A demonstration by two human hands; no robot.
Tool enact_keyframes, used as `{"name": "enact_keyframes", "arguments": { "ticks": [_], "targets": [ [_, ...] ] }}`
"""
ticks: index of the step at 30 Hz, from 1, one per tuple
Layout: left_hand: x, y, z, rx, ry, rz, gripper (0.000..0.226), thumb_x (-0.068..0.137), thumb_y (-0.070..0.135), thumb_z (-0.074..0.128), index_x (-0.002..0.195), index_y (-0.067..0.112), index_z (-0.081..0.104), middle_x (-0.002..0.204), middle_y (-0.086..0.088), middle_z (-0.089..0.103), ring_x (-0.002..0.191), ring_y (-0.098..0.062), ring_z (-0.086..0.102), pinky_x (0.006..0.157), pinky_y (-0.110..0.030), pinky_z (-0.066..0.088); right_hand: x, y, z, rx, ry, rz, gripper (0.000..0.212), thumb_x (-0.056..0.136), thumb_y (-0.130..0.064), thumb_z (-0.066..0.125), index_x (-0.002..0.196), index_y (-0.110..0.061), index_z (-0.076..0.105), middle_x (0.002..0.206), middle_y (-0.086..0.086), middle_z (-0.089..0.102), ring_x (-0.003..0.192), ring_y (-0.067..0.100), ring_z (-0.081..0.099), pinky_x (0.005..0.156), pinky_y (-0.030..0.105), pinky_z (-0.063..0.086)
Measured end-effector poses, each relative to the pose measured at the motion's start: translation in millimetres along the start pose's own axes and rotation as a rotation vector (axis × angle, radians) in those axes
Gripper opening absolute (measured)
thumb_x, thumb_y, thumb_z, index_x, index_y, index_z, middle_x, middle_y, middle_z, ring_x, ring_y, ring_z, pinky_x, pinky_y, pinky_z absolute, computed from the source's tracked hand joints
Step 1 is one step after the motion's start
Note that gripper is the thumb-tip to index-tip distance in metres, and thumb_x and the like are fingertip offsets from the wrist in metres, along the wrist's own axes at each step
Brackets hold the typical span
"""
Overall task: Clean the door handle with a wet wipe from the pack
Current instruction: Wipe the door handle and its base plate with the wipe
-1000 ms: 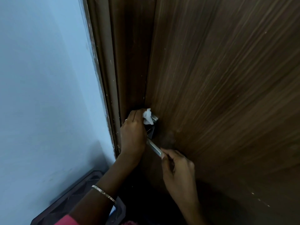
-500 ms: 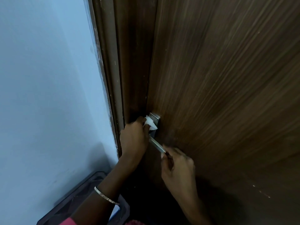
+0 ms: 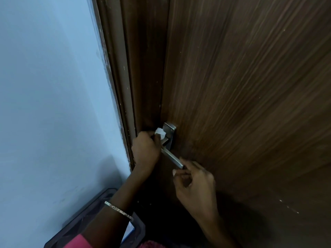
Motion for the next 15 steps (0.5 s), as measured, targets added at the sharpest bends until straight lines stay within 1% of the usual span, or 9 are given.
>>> {"name": "enact_keyframes", "arguments": {
  "ticks": [2, 5, 6, 7, 8, 9, 11, 13, 15],
  "targets": [
    [3, -5, 2, -0.092, -0.023, -0.052, 0.030, 0.095, 0.031, 0.063, 0.085, 0.006, 0.075, 0.070, -0.005, 0.069, 0.058, -0.017, 0.062, 0.050, -0.022, 0.038, 0, 0, 0, 0.000, -0.003, 0.003, 0.041, 0.088, -0.030, 0.069, 0.127, -0.019, 0.066, 0.104, -0.009, 0.072, 0.074, -0.025, 0.056, 0.068, -0.007, 0.041],
    [-2, -11, 5, -0.190, -0.013, -0.139, 0.037, 0.093, 0.039, 0.064, 0.076, 0.007, 0.072, 0.064, -0.005, 0.069, 0.057, -0.020, 0.065, 0.048, -0.020, 0.040, 0, 1, 1, -0.006, -0.009, 0.011, 0.041, 0.088, -0.032, 0.068, 0.128, -0.021, 0.065, 0.107, -0.010, 0.071, 0.074, -0.024, 0.055, 0.068, -0.007, 0.041],
    [-4, -13, 6, -0.234, -0.013, -0.172, 0.040, 0.092, 0.043, 0.064, 0.073, 0.008, 0.072, 0.063, -0.004, 0.069, 0.056, -0.019, 0.066, 0.046, -0.021, 0.042, 0, 1, 1, -0.005, -0.009, 0.017, 0.041, 0.088, -0.032, 0.068, 0.128, -0.022, 0.065, 0.108, -0.010, 0.071, 0.074, -0.024, 0.055, 0.068, -0.008, 0.041],
    [-5, -17, 7, -0.296, -0.014, -0.211, 0.043, 0.090, 0.046, 0.065, 0.072, 0.007, 0.072, 0.064, -0.005, 0.070, 0.057, -0.020, 0.067, 0.047, -0.024, 0.049, 1, 2, 1, -0.004, -0.007, 0.023, 0.040, 0.088, -0.032, 0.068, 0.127, -0.022, 0.066, 0.107, -0.010, 0.071, 0.075, -0.024, 0.055, 0.068, -0.008, 0.040],
    [-6, -20, 8, -0.360, -0.015, -0.256, 0.045, 0.089, 0.048, 0.067, 0.073, 0.006, 0.073, 0.066, -0.007, 0.072, 0.060, -0.022, 0.070, 0.054, -0.030, 0.057, 1, 2, 2, -0.003, -0.005, 0.028, 0.039, 0.088, -0.031, 0.069, 0.126, -0.023, 0.066, 0.106, -0.010, 0.072, 0.075, -0.023, 0.055, 0.068, -0.009, 0.040],
    [-6, -23, 9, -0.404, -0.018, -0.295, 0.046, 0.088, 0.048, 0.068, 0.074, 0.005, 0.073, 0.069, -0.009, 0.074, 0.063, -0.026, 0.072, 0.063, -0.038, 0.062, 1, 3, 2, 0.001, -0.007, 0.035, 0.039, 0.088, -0.030, 0.069, 0.126, -0.023, 0.066, 0.105, -0.010, 0.072, 0.077, -0.022, 0.056, 0.068, -0.008, 0.040],
    [-7, -27, 10, -0.441, -0.032, -0.348, 0.043, 0.088, 0.047, 0.068, 0.074, 0.006, 0.072, 0.072, -0.010, 0.075, 0.068, -0.029, 0.074, 0.073, -0.049, 0.062, 1, 3, 2, 0.020, -0.015, 0.047, 0.039, 0.089, -0.030, 0.068, 0.127, -0.025, 0.065, 0.105, -0.011, 0.071, 0.079, -0.017, 0.060, 0.070, -0.004, 0.046],
    [-10, -30, 10, -0.494, -0.046, -0.386, 0.038, 0.087, 0.045, 0.069, 0.071, 0.010, 0.072, 0.072, -0.009, 0.076, 0.071, -0.029, 0.074, 0.077, -0.051, 0.061, 1, 6, 1, 0.049, -0.020, 0.072, 0.037, 0.089, -0.031, 0.068, 0.126, -0.027, 0.065, 0.103, -0.011, 0.073, 0.082, -0.010, 0.066, 0.072, 0.005, 0.054],
    [-16, -34, 7, -0.539, -0.040, -0.406, 0.037, 0.088, 0.043, 0.069, 0.067, 0.013, 0.072, 0.068, -0.006, 0.076, 0.071, -0.026, 0.075, 0.081, -0.049, 0.061, 2, 11, 0, 0.082, -0.026, 0.099, 0.035, 0.089, -0.029, 0.068, 0.124, -0.029, 0.066, 0.098, -0.014, 0.075, 0.086, -0.009, 0.068, 0.073, 0.010, 0.057]
  ]
}}
Point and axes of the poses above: each hand's wrist, its own x-axis towards the middle knuckle, its own z-axis out of the palm, y = z × x, the point moved 5 cm from there along x, towards the middle knuckle
